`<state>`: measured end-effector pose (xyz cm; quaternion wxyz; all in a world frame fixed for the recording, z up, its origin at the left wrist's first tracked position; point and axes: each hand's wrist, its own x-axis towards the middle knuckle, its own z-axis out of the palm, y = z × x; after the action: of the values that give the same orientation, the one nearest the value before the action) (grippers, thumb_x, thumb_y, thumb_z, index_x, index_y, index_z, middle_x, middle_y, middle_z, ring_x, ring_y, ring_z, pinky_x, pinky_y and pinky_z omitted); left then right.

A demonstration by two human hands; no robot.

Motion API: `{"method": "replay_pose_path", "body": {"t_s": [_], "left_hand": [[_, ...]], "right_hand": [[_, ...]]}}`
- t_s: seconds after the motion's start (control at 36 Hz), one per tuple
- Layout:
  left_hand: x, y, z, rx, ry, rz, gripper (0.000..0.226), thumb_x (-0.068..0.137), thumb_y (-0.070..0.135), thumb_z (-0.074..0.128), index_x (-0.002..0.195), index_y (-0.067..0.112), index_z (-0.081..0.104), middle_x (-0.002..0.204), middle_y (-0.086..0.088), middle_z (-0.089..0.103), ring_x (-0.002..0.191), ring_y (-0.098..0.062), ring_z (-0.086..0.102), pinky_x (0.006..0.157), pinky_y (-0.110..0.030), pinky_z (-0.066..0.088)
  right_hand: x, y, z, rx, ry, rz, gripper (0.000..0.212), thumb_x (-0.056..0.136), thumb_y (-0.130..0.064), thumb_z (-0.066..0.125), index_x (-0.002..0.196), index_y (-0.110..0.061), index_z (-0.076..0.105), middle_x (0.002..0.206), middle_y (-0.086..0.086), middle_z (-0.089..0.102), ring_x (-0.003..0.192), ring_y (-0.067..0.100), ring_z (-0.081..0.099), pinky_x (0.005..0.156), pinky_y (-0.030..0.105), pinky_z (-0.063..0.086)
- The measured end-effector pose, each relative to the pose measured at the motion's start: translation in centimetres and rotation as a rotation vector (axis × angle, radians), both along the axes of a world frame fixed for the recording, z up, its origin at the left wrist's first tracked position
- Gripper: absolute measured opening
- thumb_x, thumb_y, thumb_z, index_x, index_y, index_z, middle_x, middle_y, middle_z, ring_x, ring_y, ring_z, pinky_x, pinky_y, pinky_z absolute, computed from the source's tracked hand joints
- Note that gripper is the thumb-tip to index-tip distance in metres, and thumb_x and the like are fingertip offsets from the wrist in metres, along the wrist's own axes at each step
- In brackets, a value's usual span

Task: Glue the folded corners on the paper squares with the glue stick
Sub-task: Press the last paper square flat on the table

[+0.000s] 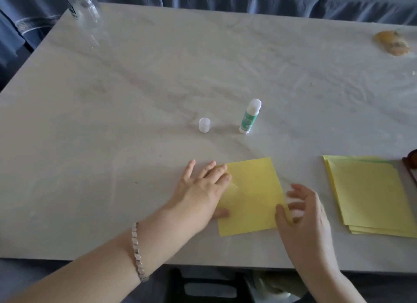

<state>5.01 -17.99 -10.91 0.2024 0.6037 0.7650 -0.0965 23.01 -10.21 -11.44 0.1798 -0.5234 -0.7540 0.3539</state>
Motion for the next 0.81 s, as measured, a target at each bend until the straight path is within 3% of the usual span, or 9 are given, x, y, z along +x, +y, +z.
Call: {"method": "replay_pose_path", "body": {"t_s": [0.08,0.17,0.31,0.42,0.47,0.61,0.81], "left_hand": [[-0.1,-0.1,0.1,0.003,-0.009,0.004,0.075,0.091,0.059,0.041,0.15,0.025,0.009,0.159,0.01,-0.005,0.145,-0.01,-0.007,0.115,-0.043,-0.006],[-0.1,-0.3,0.1,-0.014,-0.027,0.013,0.076,0.091,0.06,0.039,0.15,0.027,0.005,0.158,0.012,-0.009,0.145,-0.009,-0.01,0.116,-0.042,-0.005],[0.1,-0.5,0.1,-0.007,-0.053,0.04,0.073,0.093,0.06,0.035,0.151,0.027,0.004,0.158,0.011,-0.011,0.144,-0.01,-0.013,0.117,-0.04,-0.003],[0.4,-0.4,0.2,-0.006,-0.062,0.058,0.073,0.094,0.056,0.037,0.151,0.025,0.004,0.158,0.011,-0.013,0.144,-0.01,-0.013,0.116,-0.038,-0.002],[0.4,-0.5,0.2,-0.011,-0.066,0.067,0.074,0.094,0.054,0.039,0.151,0.025,0.002,0.157,0.012,-0.014,0.144,-0.009,-0.013,0.116,-0.037,-0.002],[0.3,-0.6,0.0,0.002,-0.054,0.074,0.078,0.092,0.056,0.04,0.151,0.025,-0.001,0.157,0.014,-0.014,0.144,-0.007,-0.014,0.116,-0.035,-0.003],[0.2,-0.4,0.1,-0.028,-0.05,0.068,0.078,0.092,0.056,0.041,0.151,0.024,0.001,0.157,0.014,-0.014,0.143,-0.006,-0.016,0.115,-0.035,-0.005]], "right_hand": [[0.2,0.6,-0.5,0.315,-0.073,0.08,0.039,0.08,-0.004,0.065,0.118,-0.011,0.055,0.117,0.004,0.051,0.103,0.02,0.05,0.086,0.037,0.046],[0.1,0.9,-1.1,0.487,-0.093,0.242,0.031,0.082,-0.014,0.055,0.11,-0.005,0.063,0.113,0.01,0.06,0.107,0.016,0.045,0.093,0.025,0.035],[-1.2,0.9,-2.3,0.497,-0.164,0.516,0.043,0.089,-0.03,0.041,0.118,-0.006,0.061,0.129,0.008,0.057,0.124,0.017,0.04,0.103,0.027,0.029],[-2.8,0.7,-3.2,0.52,-0.205,0.685,0.048,0.099,-0.03,0.024,0.124,-0.005,0.057,0.134,0.007,0.053,0.13,0.016,0.036,0.111,0.024,0.019],[-3.5,0.5,-3.6,0.522,-0.236,0.734,0.045,0.096,-0.026,0.029,0.128,-0.005,0.053,0.137,0.006,0.05,0.132,0.016,0.037,0.112,0.025,0.017],[-4.5,0.8,-3.9,0.538,-0.281,0.723,0.057,0.1,-0.028,0.009,0.13,-0.004,0.05,0.137,0.008,0.049,0.129,0.018,0.043,0.111,0.026,0.018],[-6.1,2.2,-4.3,0.561,-0.287,0.651,0.056,0.1,-0.028,0.011,0.129,-0.003,0.052,0.136,0.01,0.051,0.125,0.022,0.049,0.106,0.03,0.026]]}}
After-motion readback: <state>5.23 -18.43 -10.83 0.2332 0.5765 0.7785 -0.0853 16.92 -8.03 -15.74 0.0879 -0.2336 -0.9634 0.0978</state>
